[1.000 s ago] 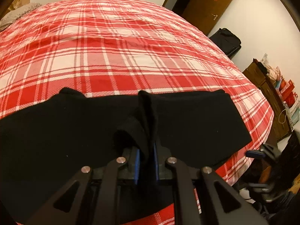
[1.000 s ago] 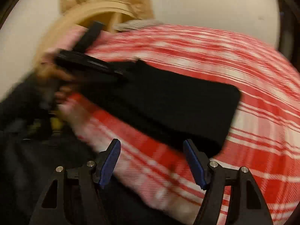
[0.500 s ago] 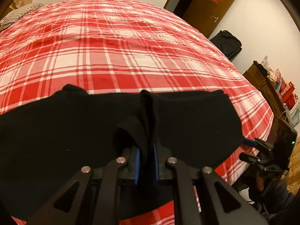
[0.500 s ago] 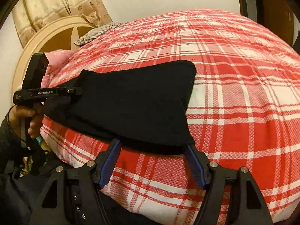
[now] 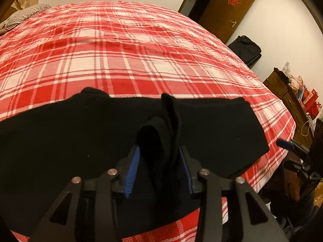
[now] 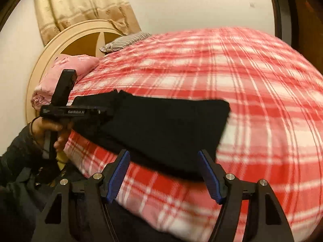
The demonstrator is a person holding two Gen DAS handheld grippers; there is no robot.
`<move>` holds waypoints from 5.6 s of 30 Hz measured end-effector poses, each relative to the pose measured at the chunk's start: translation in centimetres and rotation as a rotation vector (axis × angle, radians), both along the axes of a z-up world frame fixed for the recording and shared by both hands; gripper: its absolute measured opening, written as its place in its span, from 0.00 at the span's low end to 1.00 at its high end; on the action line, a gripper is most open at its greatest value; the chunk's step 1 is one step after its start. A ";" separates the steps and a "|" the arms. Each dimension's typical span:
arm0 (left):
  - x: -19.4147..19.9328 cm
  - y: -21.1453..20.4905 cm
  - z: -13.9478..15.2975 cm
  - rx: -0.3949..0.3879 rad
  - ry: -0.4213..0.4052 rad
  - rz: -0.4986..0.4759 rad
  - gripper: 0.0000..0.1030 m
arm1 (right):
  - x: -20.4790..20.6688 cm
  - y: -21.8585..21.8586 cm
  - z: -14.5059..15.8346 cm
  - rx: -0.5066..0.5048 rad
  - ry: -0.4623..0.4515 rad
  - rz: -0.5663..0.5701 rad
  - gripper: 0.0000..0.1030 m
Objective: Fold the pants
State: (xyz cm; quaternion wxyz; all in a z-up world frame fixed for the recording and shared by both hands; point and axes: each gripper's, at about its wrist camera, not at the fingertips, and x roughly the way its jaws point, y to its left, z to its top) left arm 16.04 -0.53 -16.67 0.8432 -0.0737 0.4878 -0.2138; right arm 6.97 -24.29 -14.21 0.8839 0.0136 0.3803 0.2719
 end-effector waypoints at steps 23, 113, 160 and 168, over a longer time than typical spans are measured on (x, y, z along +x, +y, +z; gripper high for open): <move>2.4 0.2 0.2 0.055 -0.051 0.078 0.56 | 4.7 10.5 -4.5 -0.130 0.117 0.173 0.69; -1.3 4.8 12.8 -0.354 -0.082 0.073 0.19 | 1.5 -4.2 1.2 0.029 -0.113 -0.157 0.69; 1.6 3.2 2.3 0.077 -0.161 0.117 0.69 | 6.1 -2.5 -1.7 0.165 0.108 -0.200 0.14; 3.7 3.3 0.0 0.132 -0.136 0.137 0.81 | 7.6 -4.7 -4.3 0.184 0.185 -0.263 0.14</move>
